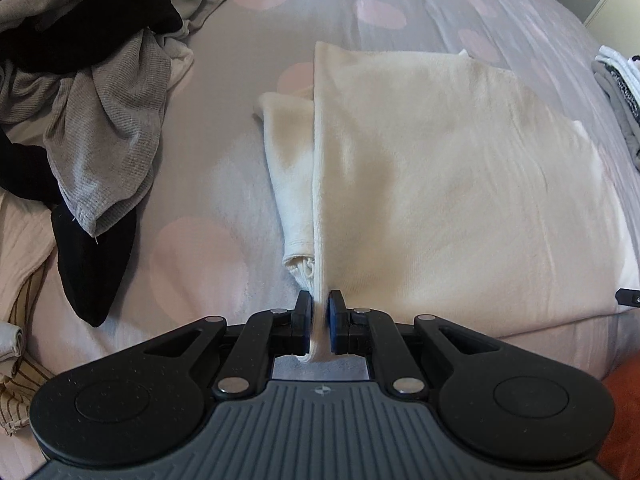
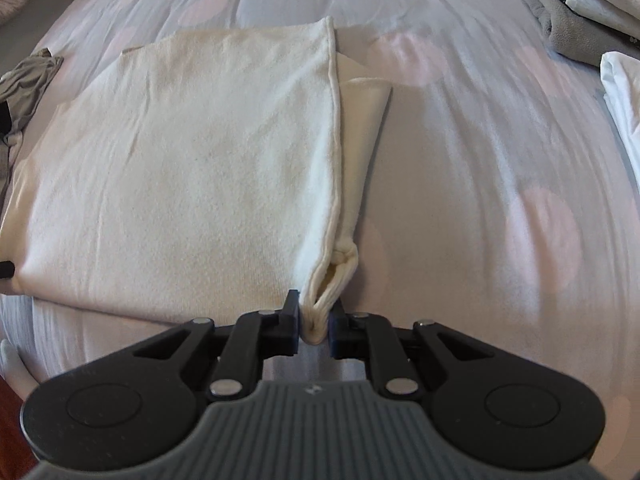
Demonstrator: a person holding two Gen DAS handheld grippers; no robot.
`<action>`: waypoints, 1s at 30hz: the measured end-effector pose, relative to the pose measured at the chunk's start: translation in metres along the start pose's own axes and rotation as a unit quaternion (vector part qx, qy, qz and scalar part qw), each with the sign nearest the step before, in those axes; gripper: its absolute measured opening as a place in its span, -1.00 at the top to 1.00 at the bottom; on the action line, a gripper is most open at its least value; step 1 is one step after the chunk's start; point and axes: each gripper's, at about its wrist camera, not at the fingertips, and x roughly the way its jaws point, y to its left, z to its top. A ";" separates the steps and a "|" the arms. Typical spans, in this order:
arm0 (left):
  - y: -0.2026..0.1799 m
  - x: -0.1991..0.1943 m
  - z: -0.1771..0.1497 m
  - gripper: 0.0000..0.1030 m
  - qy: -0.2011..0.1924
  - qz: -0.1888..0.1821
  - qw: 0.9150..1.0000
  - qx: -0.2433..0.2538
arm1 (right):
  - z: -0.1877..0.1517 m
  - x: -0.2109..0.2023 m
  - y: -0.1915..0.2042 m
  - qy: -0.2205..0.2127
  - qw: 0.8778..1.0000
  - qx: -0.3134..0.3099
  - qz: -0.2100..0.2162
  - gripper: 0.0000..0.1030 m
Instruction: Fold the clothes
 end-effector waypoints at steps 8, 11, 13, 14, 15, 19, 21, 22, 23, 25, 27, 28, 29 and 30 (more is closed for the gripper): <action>0.006 0.005 -0.003 0.73 0.026 0.002 1.000 -0.011 | -0.001 0.001 -0.004 0.025 1.000 0.000 -0.002 0.62; 0.019 -0.003 -0.007 0.71 0.018 -0.020 0.999 -0.043 | -0.005 -0.008 -0.009 0.015 1.000 0.006 0.004 0.27; 0.028 -0.010 -0.010 0.67 0.006 -0.034 0.997 -0.066 | -0.011 -0.019 -0.013 -0.011 1.000 0.012 0.024 0.13; 0.032 -0.015 -0.011 0.62 -0.004 -0.042 0.996 -0.078 | -0.013 -0.026 -0.016 -0.028 0.999 0.017 0.035 0.08; 0.035 -0.022 -0.013 0.50 -0.020 -0.048 0.995 -0.087 | -0.015 -0.032 -0.019 -0.046 0.998 0.022 0.047 -0.02; 0.036 -0.043 -0.018 0.19 -0.078 -0.054 0.991 -0.096 | -0.022 -0.050 -0.029 -0.127 0.987 0.059 0.082 -0.19; 0.034 -0.047 -0.013 0.19 -0.093 -0.051 0.990 -0.096 | -0.021 -0.054 -0.033 -0.155 0.980 0.082 0.098 -0.20; 0.033 -0.047 -0.010 0.19 -0.099 -0.049 0.989 -0.097 | -0.019 -0.055 -0.035 -0.162 0.977 0.094 0.103 -0.20; 0.031 -0.048 -0.006 0.19 -0.104 -0.049 0.989 -0.097 | -0.017 -0.054 -0.038 -0.165 0.975 0.105 0.107 -0.20; 0.028 -0.048 0.003 0.19 -0.113 -0.055 0.987 -0.096 | -0.011 -0.053 -0.036 -0.160 0.974 0.114 0.115 -0.20; 0.021 -0.046 0.013 0.19 -0.124 -0.053 0.987 -0.087 | -0.005 -0.050 -0.033 -0.150 0.975 0.114 0.115 -0.20; 0.017 -0.045 0.019 0.19 -0.129 -0.048 0.987 -0.078 | 0.000 -0.048 -0.031 -0.147 0.976 0.111 0.114 -0.21; 0.012 -0.043 0.024 0.19 -0.133 -0.040 0.988 -0.066 | 0.005 -0.047 -0.030 -0.150 0.977 0.107 0.112 -0.24; 0.007 -0.041 0.030 0.19 -0.137 -0.032 0.989 -0.055 | 0.010 -0.046 -0.029 -0.154 0.977 0.103 0.108 -0.35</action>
